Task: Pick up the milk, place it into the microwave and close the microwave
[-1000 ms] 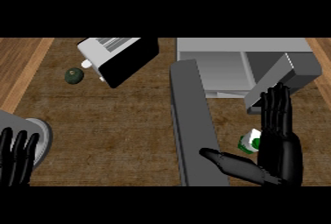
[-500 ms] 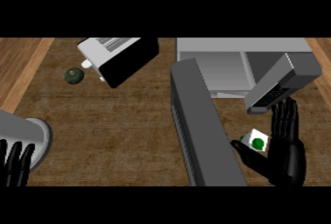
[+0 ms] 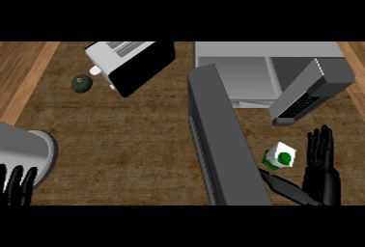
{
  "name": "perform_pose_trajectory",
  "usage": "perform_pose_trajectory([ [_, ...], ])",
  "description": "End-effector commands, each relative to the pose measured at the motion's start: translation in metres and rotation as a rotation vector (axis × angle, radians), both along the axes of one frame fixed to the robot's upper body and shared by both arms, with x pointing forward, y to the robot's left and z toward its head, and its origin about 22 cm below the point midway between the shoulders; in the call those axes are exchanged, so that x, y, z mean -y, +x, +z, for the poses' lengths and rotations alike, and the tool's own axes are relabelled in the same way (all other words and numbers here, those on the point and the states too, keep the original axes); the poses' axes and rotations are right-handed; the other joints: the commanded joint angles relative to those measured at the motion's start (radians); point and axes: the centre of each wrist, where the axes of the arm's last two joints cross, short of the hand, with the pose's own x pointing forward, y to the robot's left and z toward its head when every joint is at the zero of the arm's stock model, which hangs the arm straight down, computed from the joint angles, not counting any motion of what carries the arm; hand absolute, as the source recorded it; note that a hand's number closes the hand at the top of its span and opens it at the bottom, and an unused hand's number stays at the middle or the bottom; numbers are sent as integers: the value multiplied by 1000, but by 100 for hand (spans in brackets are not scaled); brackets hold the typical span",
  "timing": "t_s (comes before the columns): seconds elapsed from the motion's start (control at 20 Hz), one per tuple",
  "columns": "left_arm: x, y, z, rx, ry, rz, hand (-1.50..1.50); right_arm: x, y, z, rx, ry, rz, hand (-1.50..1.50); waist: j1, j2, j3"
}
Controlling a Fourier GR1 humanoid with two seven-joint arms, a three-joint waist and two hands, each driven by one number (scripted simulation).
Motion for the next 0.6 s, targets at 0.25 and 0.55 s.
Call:
perform_pose_trajectory([
  [0.25,-9,-2,-1,13,16,1,-150,22,-2,-44,-23,-12,25,-150,2,1,0],
  [0.55,-23,-2,-1,3,10,-17,-150,21,-2,-56,-6,-65,56,-150,1,1,0],
])
